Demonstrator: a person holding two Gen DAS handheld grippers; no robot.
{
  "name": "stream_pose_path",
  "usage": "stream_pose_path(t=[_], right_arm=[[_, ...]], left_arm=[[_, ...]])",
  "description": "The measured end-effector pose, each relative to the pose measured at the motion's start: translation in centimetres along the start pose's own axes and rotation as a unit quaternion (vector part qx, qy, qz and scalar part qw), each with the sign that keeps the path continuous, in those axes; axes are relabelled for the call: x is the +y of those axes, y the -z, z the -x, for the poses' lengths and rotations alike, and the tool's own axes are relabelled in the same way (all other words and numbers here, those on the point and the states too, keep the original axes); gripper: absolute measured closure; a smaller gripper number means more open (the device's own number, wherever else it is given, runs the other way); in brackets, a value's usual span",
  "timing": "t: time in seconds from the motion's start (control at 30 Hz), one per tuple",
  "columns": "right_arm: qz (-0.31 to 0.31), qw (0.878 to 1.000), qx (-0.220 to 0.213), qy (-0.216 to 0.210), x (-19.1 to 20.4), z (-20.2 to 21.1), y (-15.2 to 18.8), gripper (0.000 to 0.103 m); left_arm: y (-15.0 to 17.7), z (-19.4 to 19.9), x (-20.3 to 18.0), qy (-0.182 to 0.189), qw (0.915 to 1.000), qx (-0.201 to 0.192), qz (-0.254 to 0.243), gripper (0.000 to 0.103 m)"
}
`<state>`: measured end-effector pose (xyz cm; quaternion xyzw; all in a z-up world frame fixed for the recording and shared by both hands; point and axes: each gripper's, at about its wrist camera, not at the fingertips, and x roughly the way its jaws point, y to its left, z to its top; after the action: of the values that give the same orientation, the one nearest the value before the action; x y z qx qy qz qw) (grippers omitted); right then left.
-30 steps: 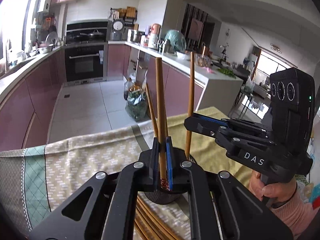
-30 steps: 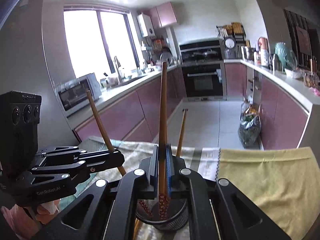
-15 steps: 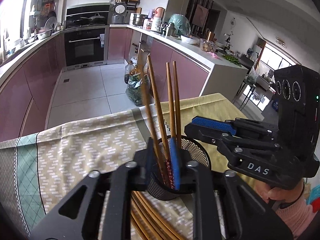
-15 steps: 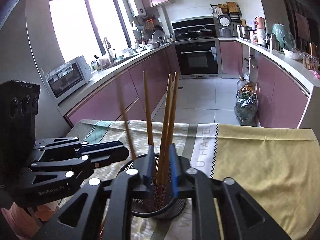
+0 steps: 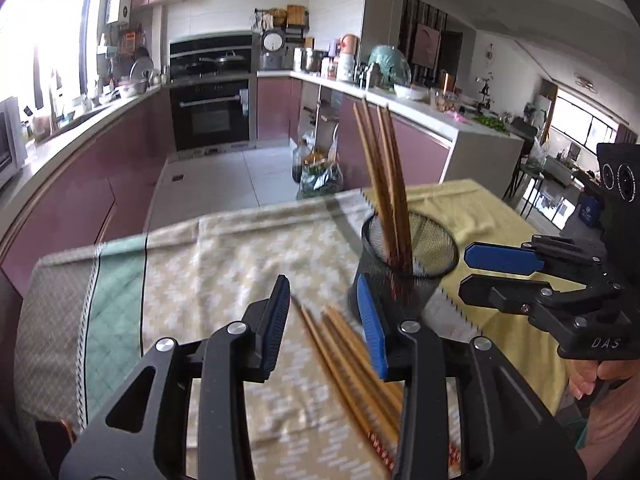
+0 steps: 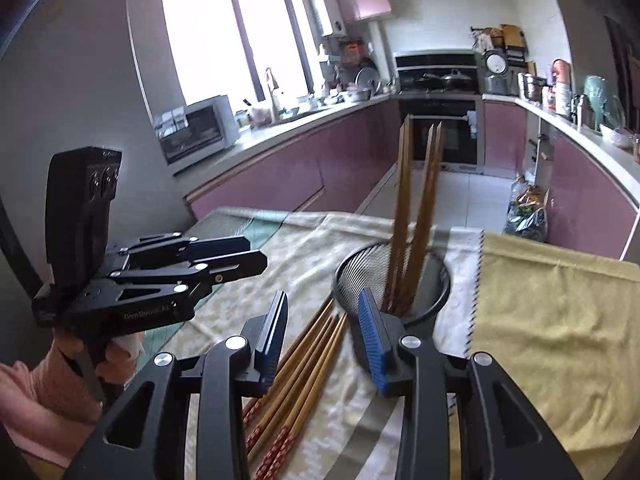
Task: Organize utensils
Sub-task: 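Open the left tool over the cup while the right tool releases its chopstick, then move both tools back over the remaining chopsticks on the cloth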
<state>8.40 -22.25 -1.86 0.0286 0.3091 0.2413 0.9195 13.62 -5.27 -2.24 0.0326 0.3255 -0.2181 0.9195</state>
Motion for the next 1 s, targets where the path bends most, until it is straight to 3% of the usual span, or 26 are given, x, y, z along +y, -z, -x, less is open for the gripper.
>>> stream_pose_path(t=[0.2, 0.4, 1.0], right_arm=[[-0.018, 0.998, 0.063, 0.001, 0.3, -3.0, 3.3, 0.068], [-0.034, 0.994, 0.103, 0.017, 0.0, -5.1, 5.6, 0.069], [-0.017, 0.991, 0.123, 0.047, 1.1, -6.7, 6.6, 0.069]], left_arm=[[4.6, -1.6, 0.8, 0.000, 0.9979, 0.064, 0.010, 0.068], [7.3, -3.5, 0.5, 0.005, 0.9944, 0.103, 0.025, 0.068], [7.9, -5.1, -0.4, -0.013, 0.9926, 0.120, 0.012, 0.066]])
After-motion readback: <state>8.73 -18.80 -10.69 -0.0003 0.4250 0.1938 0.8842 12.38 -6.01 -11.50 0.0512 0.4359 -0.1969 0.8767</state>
